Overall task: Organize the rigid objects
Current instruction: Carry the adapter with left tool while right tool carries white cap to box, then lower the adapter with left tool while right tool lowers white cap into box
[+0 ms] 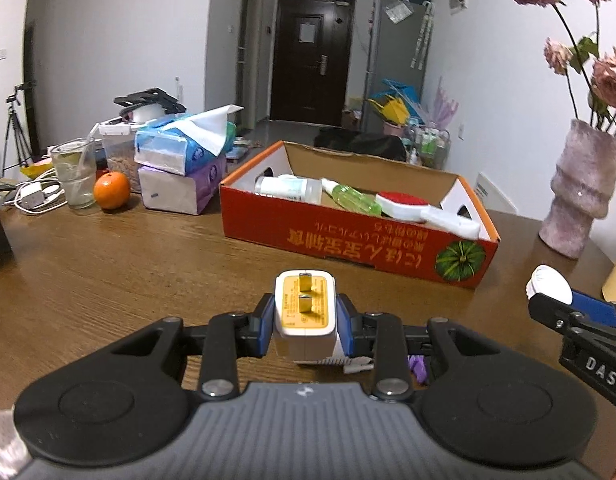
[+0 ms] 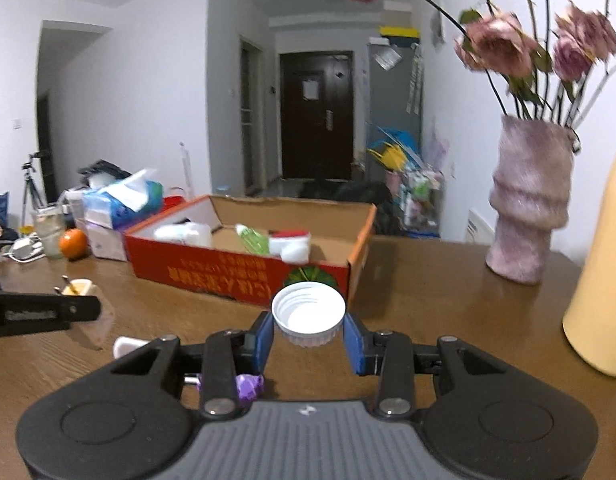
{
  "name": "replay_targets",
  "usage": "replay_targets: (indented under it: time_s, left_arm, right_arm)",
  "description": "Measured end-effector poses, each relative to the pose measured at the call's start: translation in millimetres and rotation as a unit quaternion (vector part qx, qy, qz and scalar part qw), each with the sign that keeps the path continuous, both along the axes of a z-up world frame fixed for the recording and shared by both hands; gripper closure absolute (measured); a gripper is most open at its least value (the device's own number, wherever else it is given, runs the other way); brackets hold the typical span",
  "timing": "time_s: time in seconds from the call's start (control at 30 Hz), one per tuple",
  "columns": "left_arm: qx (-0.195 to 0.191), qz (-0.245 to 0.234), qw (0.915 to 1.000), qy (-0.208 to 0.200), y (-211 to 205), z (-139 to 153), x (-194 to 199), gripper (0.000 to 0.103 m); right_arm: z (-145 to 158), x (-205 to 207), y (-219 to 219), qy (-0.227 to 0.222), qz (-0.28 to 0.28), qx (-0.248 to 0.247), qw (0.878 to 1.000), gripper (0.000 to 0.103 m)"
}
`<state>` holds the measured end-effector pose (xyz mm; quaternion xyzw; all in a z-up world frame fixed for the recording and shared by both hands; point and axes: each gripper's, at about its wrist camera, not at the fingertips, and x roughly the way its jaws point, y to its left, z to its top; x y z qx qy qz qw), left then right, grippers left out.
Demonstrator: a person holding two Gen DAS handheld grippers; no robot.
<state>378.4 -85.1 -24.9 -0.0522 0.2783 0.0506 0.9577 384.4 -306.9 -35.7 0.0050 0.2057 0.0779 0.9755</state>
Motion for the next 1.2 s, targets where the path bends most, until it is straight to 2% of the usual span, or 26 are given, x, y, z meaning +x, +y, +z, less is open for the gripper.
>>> replay_targets:
  time_s: [0.47, 0.97, 1.2]
  left_arm:
    - [-0.023, 0.035, 0.9988, -0.023, 12, 15, 31, 0.07]
    - [-0.044, 0.02, 0.9973, -0.055, 29, 26, 73, 0.07]
    - [-0.037, 0.007, 0.9972, -0.064, 32, 30, 99, 0.07]
  right_arm:
    - [21, 25, 11, -0.031, -0.004, 0.035, 0.999, 0.066]
    - [30, 58, 36, -0.053, -0.034, 0.04, 0.997, 0.066]
    - [27, 79, 49, -0.052, -0.045, 0.033, 0.997, 0.066]
